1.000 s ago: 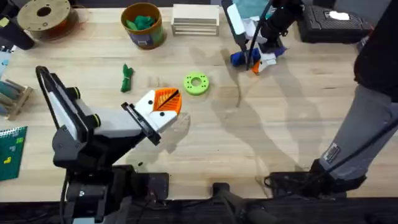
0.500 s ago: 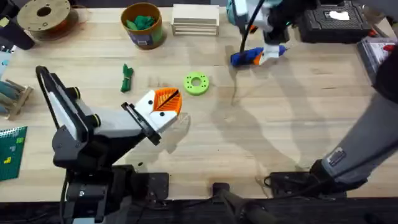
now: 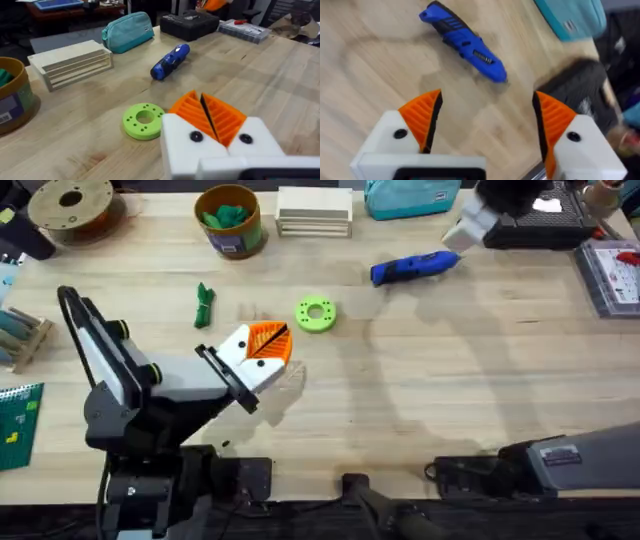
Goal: Pick up the gripper from the table and insert it into the empty holder that is missing its gripper. Then pick up a screw, insert it into the mounting hole, and use the screwdriver to tighten it. Finally, clean up the table by picking up the vegetable and placing it into the bucket.
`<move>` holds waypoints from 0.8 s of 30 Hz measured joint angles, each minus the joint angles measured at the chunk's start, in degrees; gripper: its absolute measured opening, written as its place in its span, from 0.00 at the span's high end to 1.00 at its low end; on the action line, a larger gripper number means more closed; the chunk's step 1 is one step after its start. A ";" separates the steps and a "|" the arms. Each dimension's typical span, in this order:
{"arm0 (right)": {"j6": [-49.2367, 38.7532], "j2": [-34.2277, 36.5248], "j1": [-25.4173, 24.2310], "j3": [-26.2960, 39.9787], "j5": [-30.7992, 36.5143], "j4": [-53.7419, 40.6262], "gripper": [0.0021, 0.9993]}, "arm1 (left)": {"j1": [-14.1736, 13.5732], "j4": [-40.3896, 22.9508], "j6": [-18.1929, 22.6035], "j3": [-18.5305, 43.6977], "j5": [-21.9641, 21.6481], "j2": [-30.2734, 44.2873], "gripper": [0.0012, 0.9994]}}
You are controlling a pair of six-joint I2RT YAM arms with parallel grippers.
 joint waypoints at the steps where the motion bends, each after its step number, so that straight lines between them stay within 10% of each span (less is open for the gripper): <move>1: 2.84 -1.35 0.00 0.01 0.19 -0.71 0.01 | 0.00 0.00 0.01 0.00 0.00 0.00 1.00; 14: 29.88 -18.14 0.00 0.01 0.87 -10.40 0.01 | 0.00 0.01 0.05 0.00 0.00 0.00 0.97; 20: 33.05 -22.23 0.00 0.01 0.87 -10.41 0.01 | -0.02 0.00 0.21 0.00 0.00 0.00 0.12; 24: 33.77 -22.58 0.00 0.00 0.87 -10.76 0.01 | -0.01 0.00 0.04 0.00 0.00 0.00 0.01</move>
